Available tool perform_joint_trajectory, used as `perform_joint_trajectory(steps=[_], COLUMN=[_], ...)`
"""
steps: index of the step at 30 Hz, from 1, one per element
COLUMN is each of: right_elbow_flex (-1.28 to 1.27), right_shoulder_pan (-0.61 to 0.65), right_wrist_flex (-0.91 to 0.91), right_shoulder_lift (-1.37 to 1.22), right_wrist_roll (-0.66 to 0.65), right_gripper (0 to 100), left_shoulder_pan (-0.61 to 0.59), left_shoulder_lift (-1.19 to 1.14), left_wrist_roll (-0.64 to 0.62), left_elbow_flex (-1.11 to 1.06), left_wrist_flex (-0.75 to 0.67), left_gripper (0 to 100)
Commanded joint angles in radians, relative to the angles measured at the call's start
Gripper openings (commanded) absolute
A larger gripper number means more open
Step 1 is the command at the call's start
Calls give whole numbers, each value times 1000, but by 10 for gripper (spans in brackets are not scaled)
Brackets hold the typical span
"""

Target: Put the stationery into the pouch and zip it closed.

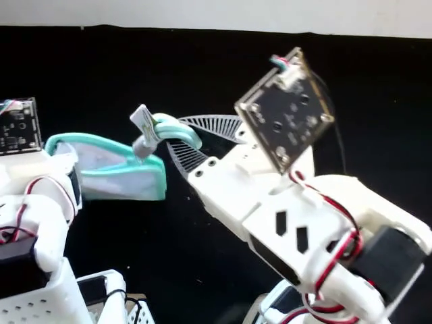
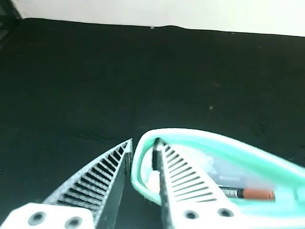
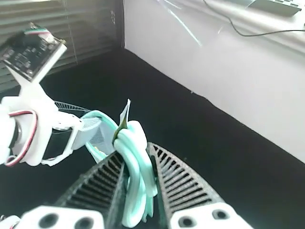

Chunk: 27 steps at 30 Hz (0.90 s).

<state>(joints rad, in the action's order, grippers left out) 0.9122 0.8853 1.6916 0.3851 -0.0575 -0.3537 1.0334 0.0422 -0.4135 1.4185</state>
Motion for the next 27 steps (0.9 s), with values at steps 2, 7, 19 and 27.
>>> perform_joint_trajectory(steps=[2, 7, 19, 27], right_elbow_flex=[74, 79, 70, 70], right_shoulder_pan=[-12, -13, -99, -99], right_wrist_flex=[5, 5, 4, -1], right_shoulder_lift=[15, 15, 13, 13], right_wrist_roll=[-6, -6, -5, 31], right_gripper=[6, 6, 6, 6], left_shoulder_pan=[27, 61, 67, 65], left_shoulder_lift=[-2, -2, -5, -2], left_wrist_roll=[6, 6, 6, 5], left_elbow_flex=[18, 18, 222, 306], left_wrist_flex=[-54, -64, -55, -15], left_gripper=[126, 126, 126, 122])
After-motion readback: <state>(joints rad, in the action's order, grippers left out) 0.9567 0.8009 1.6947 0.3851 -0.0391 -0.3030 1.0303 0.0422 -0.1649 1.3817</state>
